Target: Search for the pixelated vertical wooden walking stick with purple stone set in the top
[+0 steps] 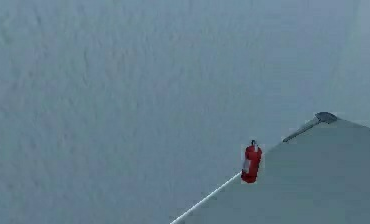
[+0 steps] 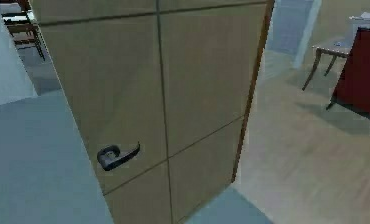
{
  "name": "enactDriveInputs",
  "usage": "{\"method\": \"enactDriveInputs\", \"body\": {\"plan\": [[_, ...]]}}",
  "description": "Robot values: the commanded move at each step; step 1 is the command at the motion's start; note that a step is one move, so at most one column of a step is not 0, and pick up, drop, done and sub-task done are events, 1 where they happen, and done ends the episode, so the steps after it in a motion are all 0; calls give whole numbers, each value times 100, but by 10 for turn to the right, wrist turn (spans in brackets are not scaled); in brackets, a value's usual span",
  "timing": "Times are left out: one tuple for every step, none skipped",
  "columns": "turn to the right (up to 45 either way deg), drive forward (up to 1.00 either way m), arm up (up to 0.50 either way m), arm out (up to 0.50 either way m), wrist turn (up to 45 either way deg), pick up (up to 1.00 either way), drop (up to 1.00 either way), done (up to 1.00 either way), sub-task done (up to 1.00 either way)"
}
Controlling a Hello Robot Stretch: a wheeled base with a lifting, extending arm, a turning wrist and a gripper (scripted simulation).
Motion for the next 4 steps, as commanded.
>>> {"method": "enactDriveInputs", "body": {"plan": [[0,40,0,0,0,0,0,0,0],[360,0,0,0,0,0,0,0,0],[0,55,0,0,0,0,0,0,0],[300,0,0,0,0,0,0,0,0]]}}
